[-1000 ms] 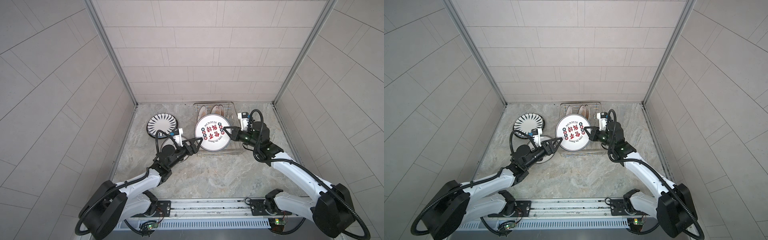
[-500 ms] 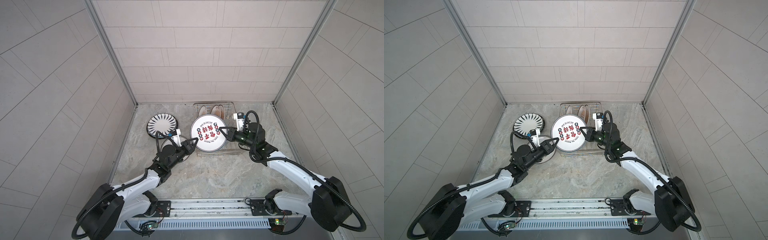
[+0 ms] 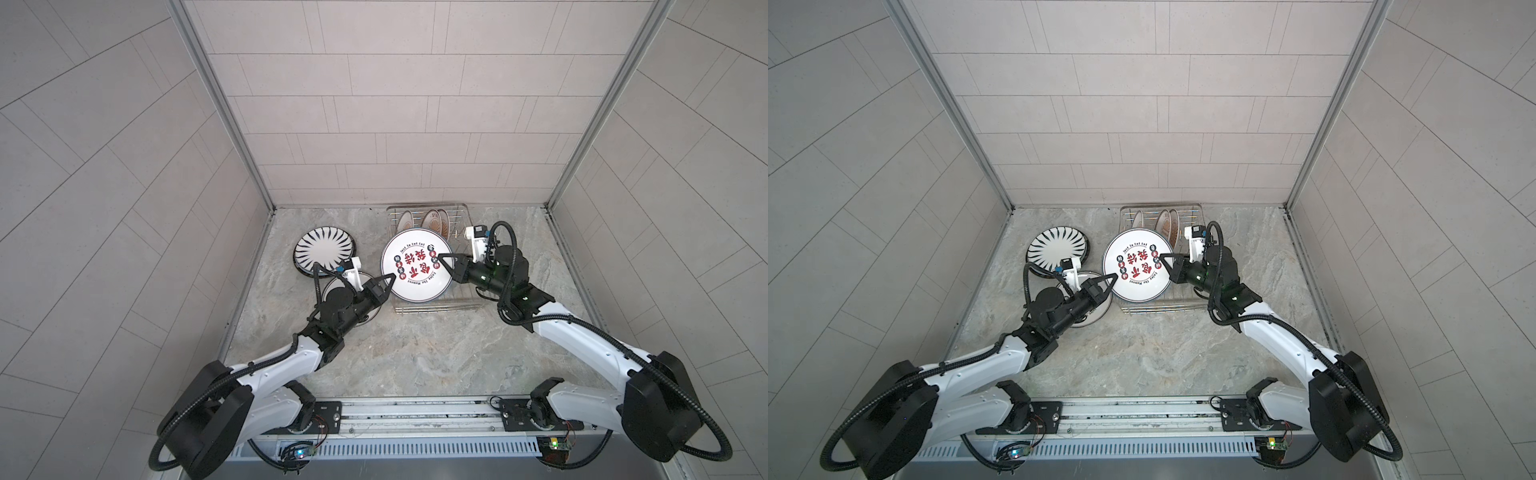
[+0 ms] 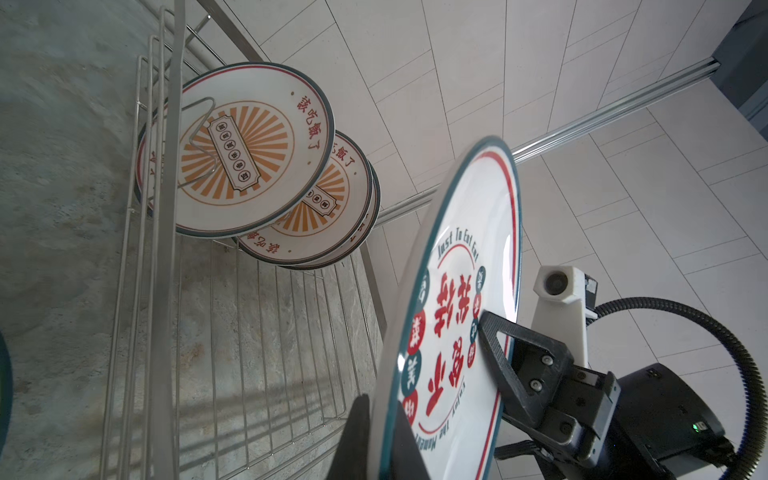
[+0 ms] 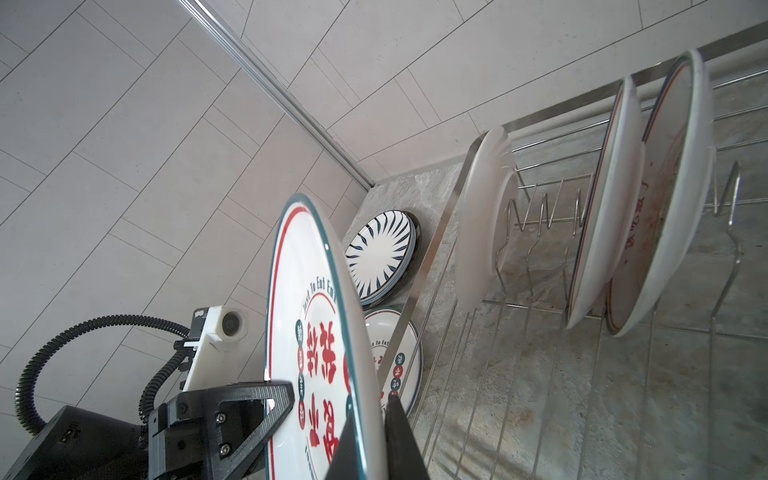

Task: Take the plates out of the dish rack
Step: 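Pass the sunburst plate from the right gripper to the left gripper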

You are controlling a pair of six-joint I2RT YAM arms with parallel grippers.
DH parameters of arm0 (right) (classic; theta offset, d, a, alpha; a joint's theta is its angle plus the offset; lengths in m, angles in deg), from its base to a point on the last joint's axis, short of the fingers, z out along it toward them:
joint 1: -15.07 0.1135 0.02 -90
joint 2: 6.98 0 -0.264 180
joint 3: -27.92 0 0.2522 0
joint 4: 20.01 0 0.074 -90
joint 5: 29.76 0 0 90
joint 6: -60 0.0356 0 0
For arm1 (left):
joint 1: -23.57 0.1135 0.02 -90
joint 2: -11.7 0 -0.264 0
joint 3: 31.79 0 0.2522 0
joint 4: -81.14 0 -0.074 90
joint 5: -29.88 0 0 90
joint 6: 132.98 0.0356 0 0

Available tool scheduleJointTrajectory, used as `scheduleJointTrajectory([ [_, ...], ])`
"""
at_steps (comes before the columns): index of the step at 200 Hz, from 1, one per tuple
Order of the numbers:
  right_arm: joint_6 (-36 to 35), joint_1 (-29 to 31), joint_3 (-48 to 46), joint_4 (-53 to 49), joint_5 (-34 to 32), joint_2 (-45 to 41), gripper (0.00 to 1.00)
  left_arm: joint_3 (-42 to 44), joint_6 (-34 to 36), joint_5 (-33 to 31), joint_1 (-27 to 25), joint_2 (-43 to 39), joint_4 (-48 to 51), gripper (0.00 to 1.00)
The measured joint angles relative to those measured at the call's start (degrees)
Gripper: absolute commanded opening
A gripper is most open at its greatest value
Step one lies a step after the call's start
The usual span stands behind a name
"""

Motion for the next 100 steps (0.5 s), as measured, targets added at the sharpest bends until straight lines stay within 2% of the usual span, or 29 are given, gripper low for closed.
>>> scheduleJointTrajectory([
  [20, -0.72, 0.46, 0.07, -1.6, -0.48, 0.0, 0.34, -0.02, 0.35, -0.2, -0.07, 0.26, -0.46, 0.0],
  [48, -2.51, 1.11, 1.09, -4.37, -0.24, 0.0, 0.67, 0.35, 0.22, -0.61, -0.07, 1.57, -1.03, 0.0],
  [51, -2.19, 1.14, 1.27, -4.81, -0.02, 0.0, 0.74, 0.37, 0.22, -0.61, -0.07, 1.62, -0.92, 0.0],
  [54, -3.06, 1.16, 1.62, -5.44, 0.02, 0.0, 0.93, 0.39, 0.22, -0.61, -0.07, 1.7, -0.9, 0.0],
  [56, -2.89, 1.16, 1.77, -5.79, 0.15, -0.02, 0.98, 0.42, 0.22, -0.66, -0.07, 1.73, -0.87, 0.0],
  [100, -5.27, 1.25, 2.93, -11.67, -1.4, -3.23, 1.0, 0.52, 0.22, -1.46, -0.04, 1.73, -0.42, 0.0],
])
